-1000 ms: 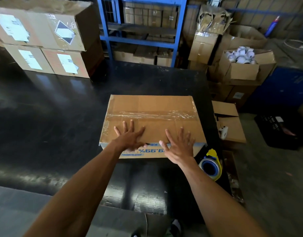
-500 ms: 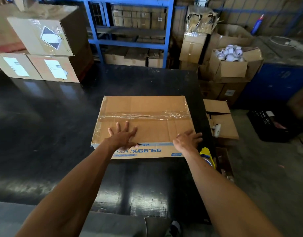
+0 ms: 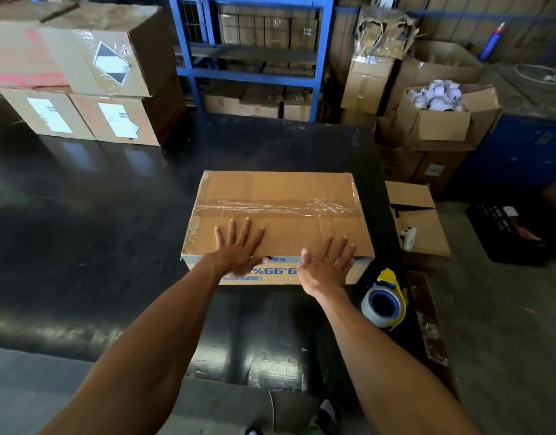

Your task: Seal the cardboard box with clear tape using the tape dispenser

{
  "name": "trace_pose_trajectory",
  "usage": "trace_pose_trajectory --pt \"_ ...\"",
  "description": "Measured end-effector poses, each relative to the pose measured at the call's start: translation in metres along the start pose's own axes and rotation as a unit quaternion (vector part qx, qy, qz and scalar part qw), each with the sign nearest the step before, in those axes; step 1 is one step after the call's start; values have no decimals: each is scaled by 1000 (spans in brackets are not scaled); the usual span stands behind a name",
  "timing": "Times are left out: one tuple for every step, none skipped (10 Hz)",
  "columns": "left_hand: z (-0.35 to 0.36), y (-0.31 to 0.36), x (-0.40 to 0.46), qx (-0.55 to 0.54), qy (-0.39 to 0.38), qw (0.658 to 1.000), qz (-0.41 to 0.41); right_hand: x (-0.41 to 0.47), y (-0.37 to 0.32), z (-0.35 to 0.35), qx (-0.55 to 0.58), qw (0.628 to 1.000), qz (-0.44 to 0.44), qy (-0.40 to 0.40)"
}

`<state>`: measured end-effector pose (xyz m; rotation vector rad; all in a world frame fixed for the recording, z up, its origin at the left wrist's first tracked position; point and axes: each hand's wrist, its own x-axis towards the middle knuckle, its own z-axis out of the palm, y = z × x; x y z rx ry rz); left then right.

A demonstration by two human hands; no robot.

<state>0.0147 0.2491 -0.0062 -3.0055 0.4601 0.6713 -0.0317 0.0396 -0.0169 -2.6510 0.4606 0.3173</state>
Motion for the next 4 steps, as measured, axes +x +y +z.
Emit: trace_pose_trajectory --pt "-2 0 -3 -6 8 1000 2 0 5 -13 -17 999 0 -45" --pt "6 3 -11 -25 37 999 5 -3 18 -19 -38 996 -35 -66" --pt "21 11 -30 -129 108 986 11 -22 44 -22 -7 996 -91 -18" --pt "85 25 -82 -219 295 930 33 -83 90 -7 112 981 -143 65"
